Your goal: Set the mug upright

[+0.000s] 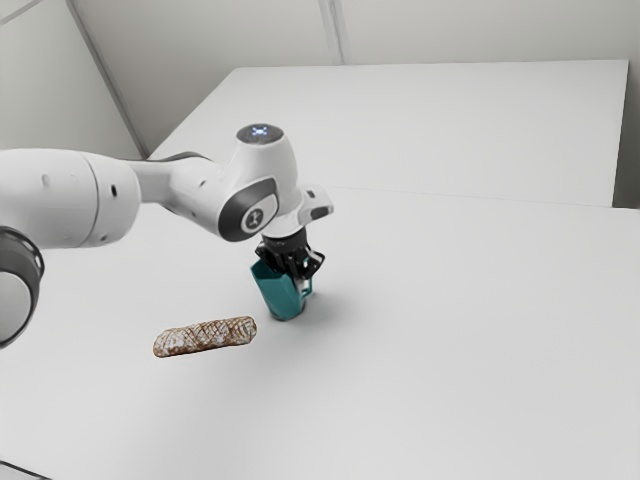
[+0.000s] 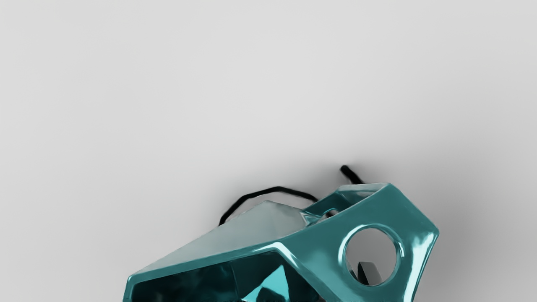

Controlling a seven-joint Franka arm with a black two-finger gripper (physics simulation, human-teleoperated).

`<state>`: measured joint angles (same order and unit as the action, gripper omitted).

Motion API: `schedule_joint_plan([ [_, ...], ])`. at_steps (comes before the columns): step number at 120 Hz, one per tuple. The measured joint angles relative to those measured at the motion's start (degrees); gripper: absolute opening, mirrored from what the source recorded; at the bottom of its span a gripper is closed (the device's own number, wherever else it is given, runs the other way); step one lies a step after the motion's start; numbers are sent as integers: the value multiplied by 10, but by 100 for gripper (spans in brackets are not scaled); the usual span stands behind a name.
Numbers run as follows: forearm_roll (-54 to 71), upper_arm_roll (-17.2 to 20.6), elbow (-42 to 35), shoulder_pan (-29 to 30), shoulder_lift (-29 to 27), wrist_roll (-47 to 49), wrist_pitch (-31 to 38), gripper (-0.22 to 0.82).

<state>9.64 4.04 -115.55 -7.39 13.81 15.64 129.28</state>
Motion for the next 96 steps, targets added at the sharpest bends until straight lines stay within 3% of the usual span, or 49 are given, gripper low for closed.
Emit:
schedule_joint_plan([
  [7, 0, 0, 0, 0, 1, 2, 1, -18],
  [28, -7, -1, 0, 0, -12, 0, 3, 21],
  [45, -10, 0, -2, 0, -39, -2, 0, 40],
  [72, -15, 0, 0, 0, -99, -5, -7, 53],
  [96, -17, 5, 109, 2, -113, -7, -100, 58],
])
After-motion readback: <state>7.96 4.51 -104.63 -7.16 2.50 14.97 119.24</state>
